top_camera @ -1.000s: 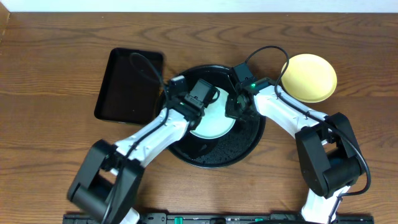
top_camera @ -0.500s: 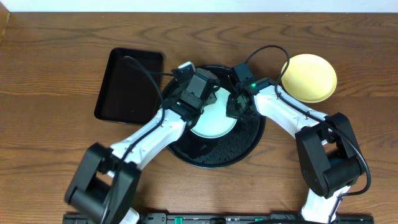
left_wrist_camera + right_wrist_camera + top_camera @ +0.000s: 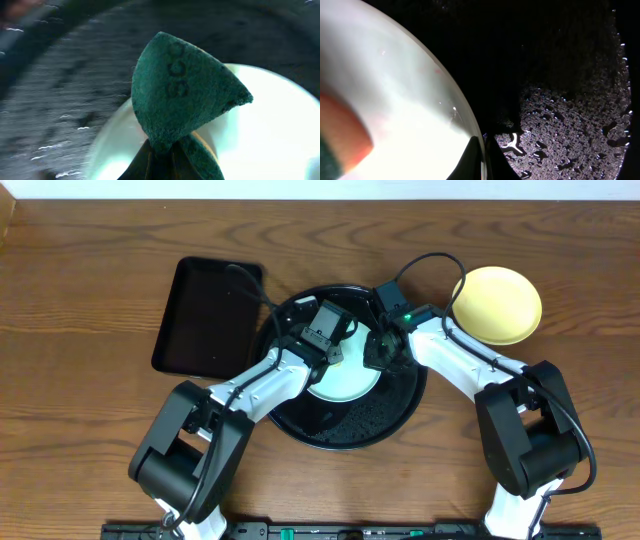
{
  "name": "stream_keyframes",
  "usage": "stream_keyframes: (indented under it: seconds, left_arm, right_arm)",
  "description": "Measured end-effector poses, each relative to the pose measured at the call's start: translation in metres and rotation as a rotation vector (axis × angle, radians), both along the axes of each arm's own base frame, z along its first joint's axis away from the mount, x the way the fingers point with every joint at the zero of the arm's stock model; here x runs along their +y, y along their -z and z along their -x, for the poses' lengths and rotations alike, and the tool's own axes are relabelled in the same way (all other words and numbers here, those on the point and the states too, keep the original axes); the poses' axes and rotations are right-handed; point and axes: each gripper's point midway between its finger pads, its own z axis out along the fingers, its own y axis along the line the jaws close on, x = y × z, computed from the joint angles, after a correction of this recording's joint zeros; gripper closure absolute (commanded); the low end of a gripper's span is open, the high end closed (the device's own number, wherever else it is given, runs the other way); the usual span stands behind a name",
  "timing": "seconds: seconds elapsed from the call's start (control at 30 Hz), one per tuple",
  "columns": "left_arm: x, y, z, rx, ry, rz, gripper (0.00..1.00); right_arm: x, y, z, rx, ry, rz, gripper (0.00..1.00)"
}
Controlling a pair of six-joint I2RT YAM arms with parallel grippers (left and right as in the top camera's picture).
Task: Clean dirty plates on tray and stack at the side
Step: 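Scrub the light-blue plate with the sponge while right gripper holds its rim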
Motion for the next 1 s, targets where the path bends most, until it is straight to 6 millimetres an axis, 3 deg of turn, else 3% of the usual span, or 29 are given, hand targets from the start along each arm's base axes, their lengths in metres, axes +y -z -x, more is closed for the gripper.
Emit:
stream_keyframes:
  seconds: [0.2, 0.37, 0.47, 0.57, 0.7, 0.8, 1.0]
  left_arm:
    - [0.029, -0.018, 0.001, -0.044, -0.015, -0.161, 0.92]
    - [0.039, -0.06, -0.01, -0.164, -0.054, -0.165, 0.92]
    - [0.031, -0.085, -0.018, -0.234, -0.066, -0.069, 0.92]
    - [0.007, -0.091, -0.021, -0.238, -0.038, 0.08, 0.92]
    - [-0.025, -0.082, -0.016, -0.181, 0.0, 0.242, 0.92]
    - [-0.04, -0.062, -0.008, -0.114, 0.015, 0.277, 0.92]
    - [-0.047, -0.016, 0.003, 0.012, 0.013, 0.269, 0.92]
  right_arm:
    - [0.001, 0.0, 0.0, -0.001, -0.002, -0.005, 0.98]
    - [0.0, 0.0, -0.001, -0.002, 0.0, 0.0, 0.98]
    - [0.0, 0.0, 0.0, -0.002, -0.001, 0.0, 0.98]
    - [0.0, 0.0, 0.0, -0.002, 0.0, 0.001, 0.98]
    - [0.0, 0.0, 0.0, -0.002, 0.0, 0.002, 0.98]
    - [-0.001, 0.0, -0.001, -0.002, 0.0, 0.003, 0.98]
    - [0.0, 0.0, 0.0, -0.002, 0.0, 0.003, 0.98]
